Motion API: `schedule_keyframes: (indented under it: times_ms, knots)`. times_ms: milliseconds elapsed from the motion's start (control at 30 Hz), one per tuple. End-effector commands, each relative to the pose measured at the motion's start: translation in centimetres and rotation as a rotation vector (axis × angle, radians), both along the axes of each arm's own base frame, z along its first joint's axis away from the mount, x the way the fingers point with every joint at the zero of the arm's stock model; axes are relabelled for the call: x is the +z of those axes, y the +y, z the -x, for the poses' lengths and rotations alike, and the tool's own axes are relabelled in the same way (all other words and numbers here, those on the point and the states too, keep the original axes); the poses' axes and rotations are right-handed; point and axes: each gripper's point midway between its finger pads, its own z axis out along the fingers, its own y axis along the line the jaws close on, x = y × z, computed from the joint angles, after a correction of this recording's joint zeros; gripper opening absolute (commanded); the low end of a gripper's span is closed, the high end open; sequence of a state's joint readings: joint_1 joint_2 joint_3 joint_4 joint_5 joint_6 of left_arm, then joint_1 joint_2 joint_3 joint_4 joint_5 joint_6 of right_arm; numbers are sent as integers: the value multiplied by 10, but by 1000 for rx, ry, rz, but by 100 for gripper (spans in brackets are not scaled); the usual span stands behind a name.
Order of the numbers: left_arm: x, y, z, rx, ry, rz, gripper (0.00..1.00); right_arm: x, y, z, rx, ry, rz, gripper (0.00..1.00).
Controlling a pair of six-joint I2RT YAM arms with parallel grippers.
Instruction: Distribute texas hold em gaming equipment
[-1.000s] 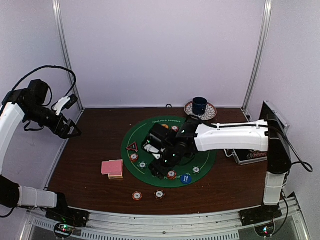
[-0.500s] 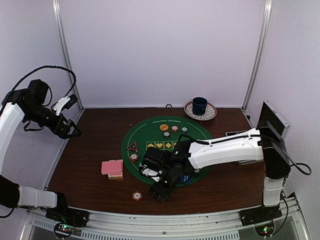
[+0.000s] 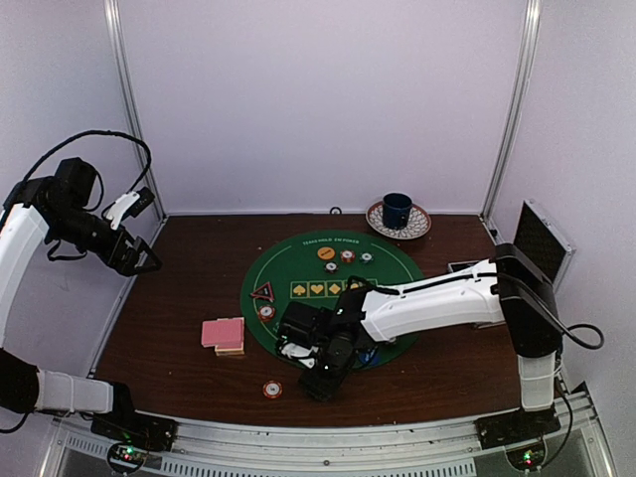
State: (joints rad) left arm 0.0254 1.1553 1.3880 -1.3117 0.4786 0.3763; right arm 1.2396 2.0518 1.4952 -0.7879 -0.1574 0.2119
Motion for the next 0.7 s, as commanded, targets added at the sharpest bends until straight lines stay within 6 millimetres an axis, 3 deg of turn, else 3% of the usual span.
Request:
schedule_keyframes:
  times_ms: [0, 367, 667]
  knots:
    - [10, 1, 1, -1, -31, -4, 97, 10, 11, 0, 11, -21, -29, 61]
    - [10, 1, 1, -1, -34, -4, 98, 10, 12, 2, 24, -25, -14, 49]
    - [10, 2, 1, -1, -34, -6, 98, 4, 10, 1, 28, -28, 8, 48]
